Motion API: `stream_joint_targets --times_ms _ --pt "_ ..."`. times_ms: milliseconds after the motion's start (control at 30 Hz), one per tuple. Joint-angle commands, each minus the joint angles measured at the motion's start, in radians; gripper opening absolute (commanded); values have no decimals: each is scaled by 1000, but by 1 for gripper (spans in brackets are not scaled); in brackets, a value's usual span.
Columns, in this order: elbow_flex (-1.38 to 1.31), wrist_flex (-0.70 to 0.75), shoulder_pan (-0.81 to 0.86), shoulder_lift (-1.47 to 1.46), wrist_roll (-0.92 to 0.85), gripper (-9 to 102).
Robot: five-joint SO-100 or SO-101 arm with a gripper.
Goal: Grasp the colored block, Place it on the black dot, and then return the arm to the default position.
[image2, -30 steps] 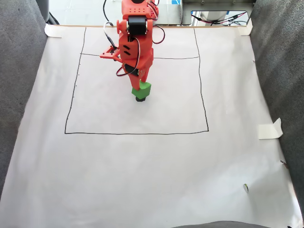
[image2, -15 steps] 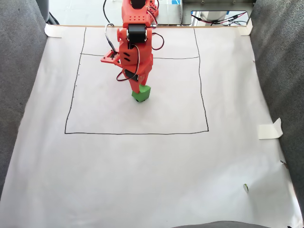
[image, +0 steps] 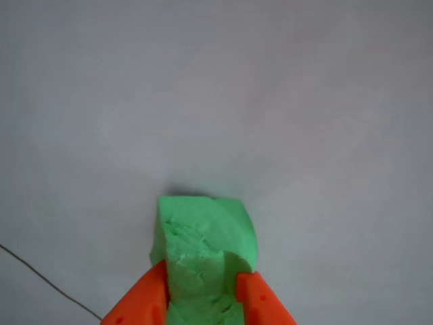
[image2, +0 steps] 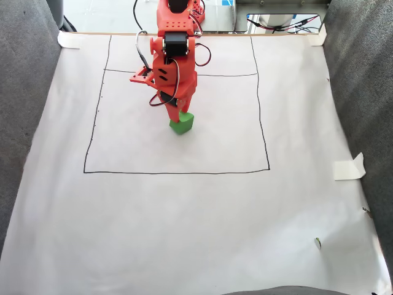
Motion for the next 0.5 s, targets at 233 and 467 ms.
stream_joint_targets --times_ms 233,467 --pt "-26 -31 8 -20 -40 0" --pt "5 -2 -15 17 -48 0"
